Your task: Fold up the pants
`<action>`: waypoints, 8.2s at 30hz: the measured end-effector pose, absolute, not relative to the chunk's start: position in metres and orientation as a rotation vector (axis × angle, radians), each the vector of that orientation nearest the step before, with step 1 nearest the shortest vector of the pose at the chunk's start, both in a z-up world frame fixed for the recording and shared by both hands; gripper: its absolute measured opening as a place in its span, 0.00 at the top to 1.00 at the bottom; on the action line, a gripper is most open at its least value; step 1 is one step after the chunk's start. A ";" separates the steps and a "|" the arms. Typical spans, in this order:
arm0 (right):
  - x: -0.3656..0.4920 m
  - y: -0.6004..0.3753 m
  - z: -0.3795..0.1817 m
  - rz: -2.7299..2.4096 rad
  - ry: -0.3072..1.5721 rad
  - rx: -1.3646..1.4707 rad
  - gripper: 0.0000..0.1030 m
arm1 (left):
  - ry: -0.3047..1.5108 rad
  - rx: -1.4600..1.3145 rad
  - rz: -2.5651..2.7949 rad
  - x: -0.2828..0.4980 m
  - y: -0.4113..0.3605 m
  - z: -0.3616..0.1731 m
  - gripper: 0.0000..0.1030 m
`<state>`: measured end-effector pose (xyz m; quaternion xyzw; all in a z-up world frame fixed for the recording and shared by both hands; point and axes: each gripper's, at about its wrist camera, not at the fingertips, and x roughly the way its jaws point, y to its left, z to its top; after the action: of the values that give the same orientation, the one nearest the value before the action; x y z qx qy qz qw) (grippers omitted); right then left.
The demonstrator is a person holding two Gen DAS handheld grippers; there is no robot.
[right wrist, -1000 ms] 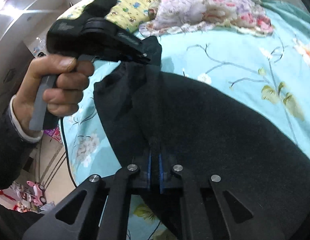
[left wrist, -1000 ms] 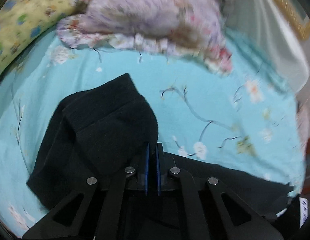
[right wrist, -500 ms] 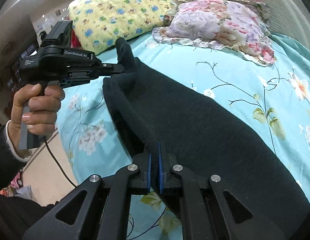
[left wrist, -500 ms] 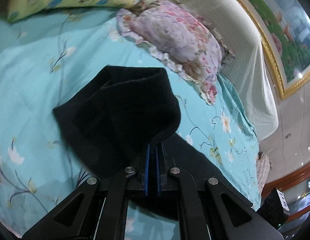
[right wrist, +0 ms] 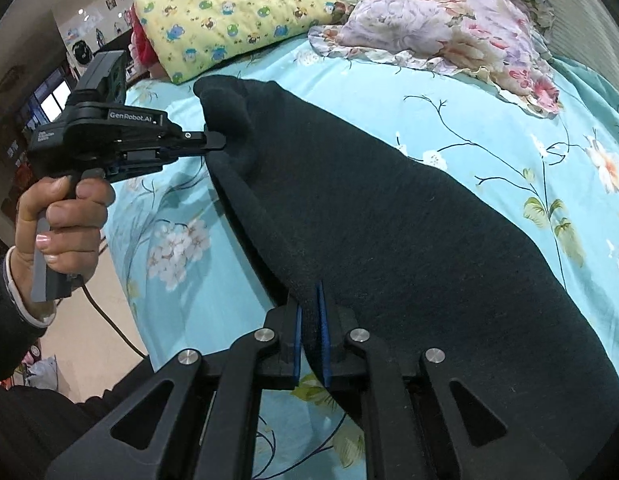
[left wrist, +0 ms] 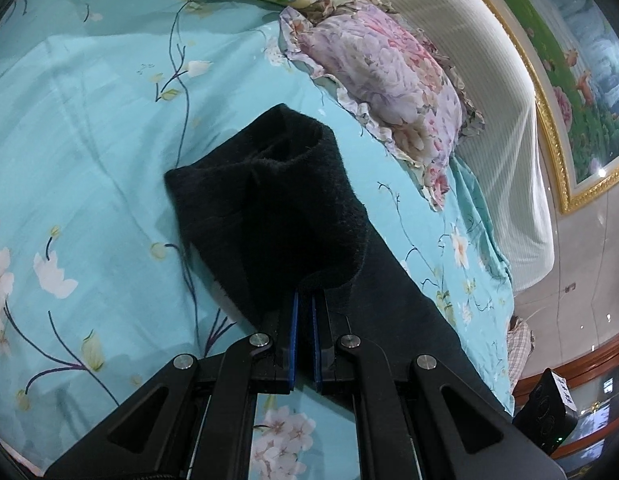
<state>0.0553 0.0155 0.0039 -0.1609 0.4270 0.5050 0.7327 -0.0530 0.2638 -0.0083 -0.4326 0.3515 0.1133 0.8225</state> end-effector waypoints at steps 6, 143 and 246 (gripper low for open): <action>0.055 0.017 0.004 1.101 0.947 -0.374 0.84 | 0.764 -0.905 0.253 -0.058 0.265 -0.007 0.93; 0.029 -0.324 -0.008 0.200 0.859 0.513 0.36 | 0.956 -0.183 -0.362 0.122 -0.038 0.050 0.30; 0.076 -0.161 -0.027 0.816 0.876 0.510 0.80 | 1.069 -0.489 -0.683 0.151 0.035 -0.029 0.87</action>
<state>0.0759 -0.1613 -0.0271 0.2374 0.4078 0.3800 0.7956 0.1512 0.0354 -0.0288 -0.2261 0.4941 -0.3159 0.7777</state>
